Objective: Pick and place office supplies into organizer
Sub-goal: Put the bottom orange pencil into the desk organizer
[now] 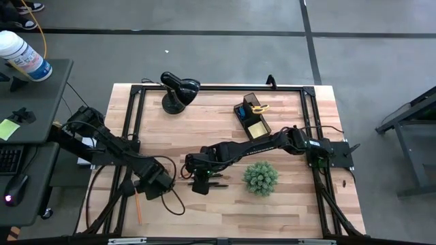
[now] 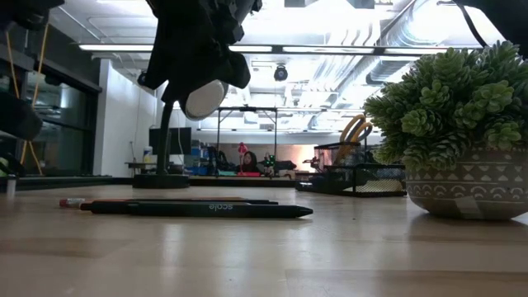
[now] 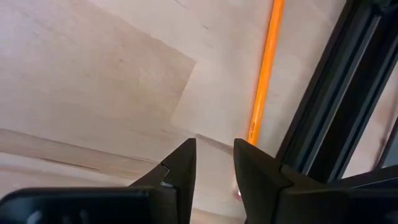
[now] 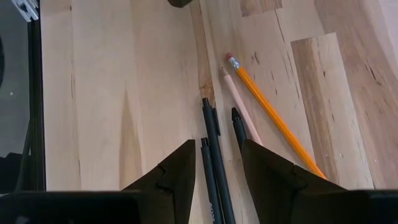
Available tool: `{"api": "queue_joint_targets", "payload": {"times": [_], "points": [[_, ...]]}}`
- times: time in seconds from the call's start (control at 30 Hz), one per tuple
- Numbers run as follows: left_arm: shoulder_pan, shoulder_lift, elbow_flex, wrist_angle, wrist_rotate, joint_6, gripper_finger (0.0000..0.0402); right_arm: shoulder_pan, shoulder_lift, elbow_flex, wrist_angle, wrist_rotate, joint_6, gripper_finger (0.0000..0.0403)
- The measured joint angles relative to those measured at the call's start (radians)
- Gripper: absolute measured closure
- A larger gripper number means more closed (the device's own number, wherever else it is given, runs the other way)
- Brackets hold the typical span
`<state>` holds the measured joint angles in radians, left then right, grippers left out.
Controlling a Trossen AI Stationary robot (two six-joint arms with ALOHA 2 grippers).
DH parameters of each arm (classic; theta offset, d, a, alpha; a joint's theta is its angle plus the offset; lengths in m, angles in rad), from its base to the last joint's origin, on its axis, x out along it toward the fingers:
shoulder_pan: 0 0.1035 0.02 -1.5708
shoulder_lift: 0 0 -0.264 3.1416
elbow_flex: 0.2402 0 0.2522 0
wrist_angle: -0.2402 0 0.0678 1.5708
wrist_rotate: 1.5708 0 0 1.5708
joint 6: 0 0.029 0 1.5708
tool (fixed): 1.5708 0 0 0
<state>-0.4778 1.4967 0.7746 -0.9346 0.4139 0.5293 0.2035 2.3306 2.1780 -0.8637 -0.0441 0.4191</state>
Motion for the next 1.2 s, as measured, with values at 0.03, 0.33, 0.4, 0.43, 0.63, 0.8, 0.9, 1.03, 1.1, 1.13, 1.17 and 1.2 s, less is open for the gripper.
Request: {"api": "queue_joint_targets", "payload": {"times": [0.03,0.33,0.4,0.43,0.63,0.8,0.9,1.03,1.1,1.13,1.17,1.2], "points": [[0.000,0.000,0.000,-0.001,-0.001,0.004,0.0307,0.000,0.000,0.000,0.000,0.000,0.000,0.0273],[-0.084,0.000,0.018,0.122,0.107,-0.093,0.0307,0.000,0.000,0.000,-0.033,0.000,-0.038,0.0273],[-0.147,0.000,0.038,0.165,0.088,-0.097,0.0307,-0.001,0.000,0.000,-0.038,0.000,-0.040,0.0273],[-0.177,0.000,0.048,0.182,0.073,-0.101,0.0307,-0.001,0.000,0.000,-0.039,0.000,-0.043,0.0273],[-0.311,0.004,0.071,0.268,-0.053,-0.171,0.0307,-0.001,0.000,0.000,-0.038,0.000,-0.055,0.0273],[-0.341,0.059,0.071,0.295,-0.028,-0.223,0.0307,-0.001,0.000,0.000,-0.038,0.012,-0.061,0.0273],[-0.340,0.107,0.070,0.289,0.019,-0.218,0.0307,-0.002,0.000,0.000,-0.037,0.012,-0.061,0.0273],[-0.341,0.159,0.072,0.315,0.026,-0.197,0.0307,-0.003,0.000,0.000,-0.037,0.013,-0.061,0.0273],[-0.342,0.176,0.084,0.320,0.003,-0.179,0.0307,-0.003,0.000,0.000,-0.037,0.013,-0.060,0.0273],[-0.342,0.183,0.092,0.331,-0.007,-0.177,0.0307,-0.003,0.000,0.000,-0.037,0.013,-0.060,0.0273],[-0.342,0.186,0.102,0.337,-0.020,-0.176,0.0307,-0.003,0.000,0.000,-0.037,0.013,-0.060,0.0273],[-0.341,0.188,0.110,0.337,-0.029,-0.173,0.0307,-0.003,0.000,0.000,-0.037,0.013,-0.059,0.0273]]}}
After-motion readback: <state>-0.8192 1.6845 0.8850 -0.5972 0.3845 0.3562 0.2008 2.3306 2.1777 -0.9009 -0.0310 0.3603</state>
